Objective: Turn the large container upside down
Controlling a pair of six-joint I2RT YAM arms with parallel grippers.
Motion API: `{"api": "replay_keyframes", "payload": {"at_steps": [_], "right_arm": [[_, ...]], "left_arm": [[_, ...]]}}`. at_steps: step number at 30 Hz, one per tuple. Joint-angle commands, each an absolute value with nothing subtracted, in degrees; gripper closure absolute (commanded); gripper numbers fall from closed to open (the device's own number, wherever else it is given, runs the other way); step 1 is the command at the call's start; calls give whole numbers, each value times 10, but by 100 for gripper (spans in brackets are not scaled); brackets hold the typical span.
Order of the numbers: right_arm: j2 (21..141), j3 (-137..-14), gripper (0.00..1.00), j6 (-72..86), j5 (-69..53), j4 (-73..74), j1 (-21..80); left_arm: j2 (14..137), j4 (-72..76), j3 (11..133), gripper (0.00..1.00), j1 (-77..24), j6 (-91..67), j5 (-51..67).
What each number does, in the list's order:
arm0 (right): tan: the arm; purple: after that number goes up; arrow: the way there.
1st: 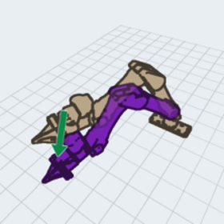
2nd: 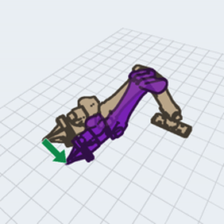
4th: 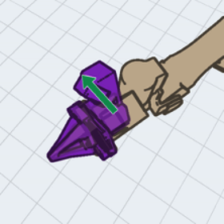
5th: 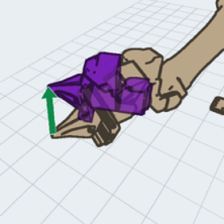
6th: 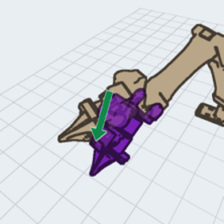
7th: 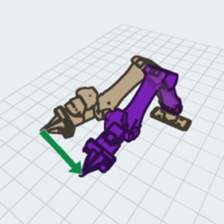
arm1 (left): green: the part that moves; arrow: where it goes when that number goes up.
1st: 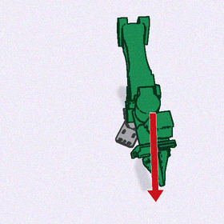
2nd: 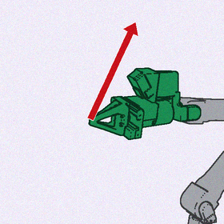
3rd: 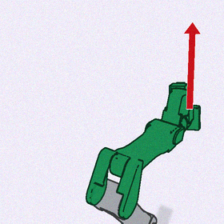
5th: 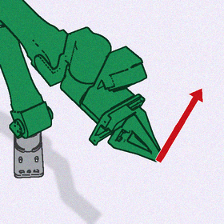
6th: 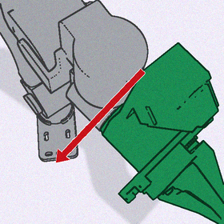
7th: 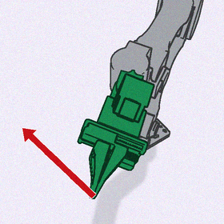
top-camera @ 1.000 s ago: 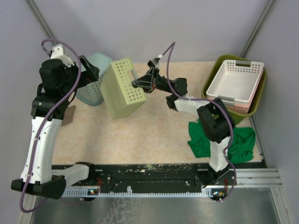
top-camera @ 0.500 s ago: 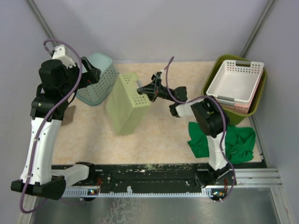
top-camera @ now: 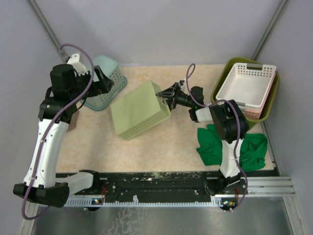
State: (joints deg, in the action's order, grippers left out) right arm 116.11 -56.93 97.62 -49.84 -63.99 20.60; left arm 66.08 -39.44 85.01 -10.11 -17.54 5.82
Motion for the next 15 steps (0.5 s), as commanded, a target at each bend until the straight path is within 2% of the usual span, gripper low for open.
{"api": "replay_keyframes", "payload": {"at_steps": [1,7,15], "right_arm": [[1108,-595,32,806,-477,-458,211],[1080,-669,30,573,-386,-132,211],[1077,-771,28,395,-238,126,211]], "left_arm": [[658,-392,842,0,-99,-163,78],[656,-387,822,0,-99,-158,83],[670,-378,808,0,-100,-157,106]]}}
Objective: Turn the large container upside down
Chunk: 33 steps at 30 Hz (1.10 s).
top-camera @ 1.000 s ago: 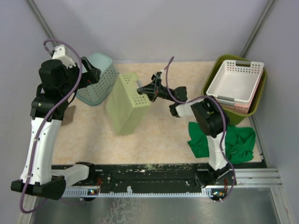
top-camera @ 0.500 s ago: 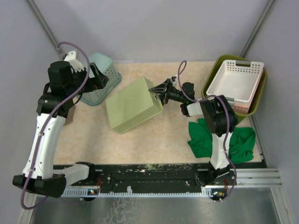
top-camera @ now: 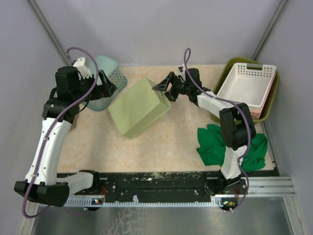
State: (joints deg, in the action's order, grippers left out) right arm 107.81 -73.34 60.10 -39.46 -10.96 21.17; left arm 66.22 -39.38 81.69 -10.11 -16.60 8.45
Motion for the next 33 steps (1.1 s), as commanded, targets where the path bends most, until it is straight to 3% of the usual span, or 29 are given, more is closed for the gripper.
{"api": "replay_keyframes", "payload": {"at_steps": [1,12,19,27,33], "right_arm": [[1079,-784,28,378,-216,148,211],[1118,-904,18,270,-72,305,211],[1049,-897,18,254,-16,321,213],[796,-677,17,209,9,245,249],[656,-565,17,197,40,231,277]], "left_arm": [[671,-378,806,0,-99,-157,108],[667,-354,774,0,-99,-150,124],[674,-367,777,0,-112,-131,142],[652,-401,686,0,-349,-133,-33],[664,-395,599,1,-443,-182,-35]]}}
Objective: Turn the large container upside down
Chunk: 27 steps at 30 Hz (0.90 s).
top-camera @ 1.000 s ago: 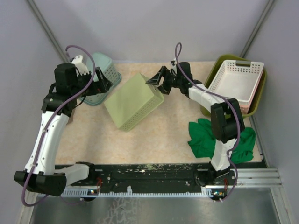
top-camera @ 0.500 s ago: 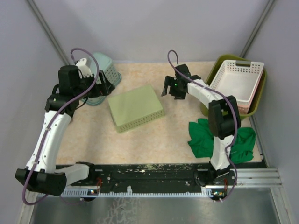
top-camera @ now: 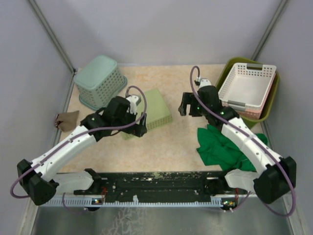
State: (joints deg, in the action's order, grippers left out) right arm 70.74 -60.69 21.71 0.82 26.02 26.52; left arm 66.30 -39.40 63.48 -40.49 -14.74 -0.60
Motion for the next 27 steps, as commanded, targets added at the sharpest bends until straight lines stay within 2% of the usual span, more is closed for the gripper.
{"api": "replay_keyframes", "payload": {"at_steps": [1,6,13,18,22,23,25,27], "right_arm": [[642,-557,17,196,47,230,277],[600,-555,16,194,89,237,277],[581,-552,16,190,115,233,277],[585,-576,16,185,121,257,277],[582,-621,16,184,200,324,277],[578,-630,14,192,234,340,277],[567,-650,2,230,312,379,276],[555,-669,1,225,334,405,274]], "left_arm": [[674,-387,592,1,-450,-192,-31],[725,-441,628,0,-435,-282,-77],[737,-423,574,0,-431,-321,-17],[770,-325,555,0,-408,-337,-5],[844,-237,599,0,-357,-322,25],[868,-225,618,0,-343,-318,32],[921,-221,670,0,-320,-308,39],[973,-220,720,0,-293,-295,55]]}}
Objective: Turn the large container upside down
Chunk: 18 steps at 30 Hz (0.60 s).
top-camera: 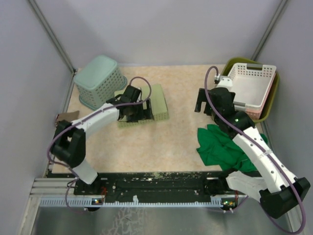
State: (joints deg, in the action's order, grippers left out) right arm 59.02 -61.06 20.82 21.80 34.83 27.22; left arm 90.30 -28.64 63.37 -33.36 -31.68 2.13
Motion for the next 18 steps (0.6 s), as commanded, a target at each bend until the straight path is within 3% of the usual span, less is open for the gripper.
{"api": "replay_keyframes", "payload": {"at_steps": [1,7,14,18], "right_arm": [[552,-676,1,222,341,418,274],[551,-702,1,226,395,480,259],[552,-701,1,222,334,468,248],[546,-692,1,201,307,455,247]], "left_arm": [[998,-217,743,0,-280,-289,64],[1154,-226,918,0,-251,-231,99],[1273,-281,1134,0,-250,-184,96],[1224,-282,1104,0,-251,-169,99]]}}
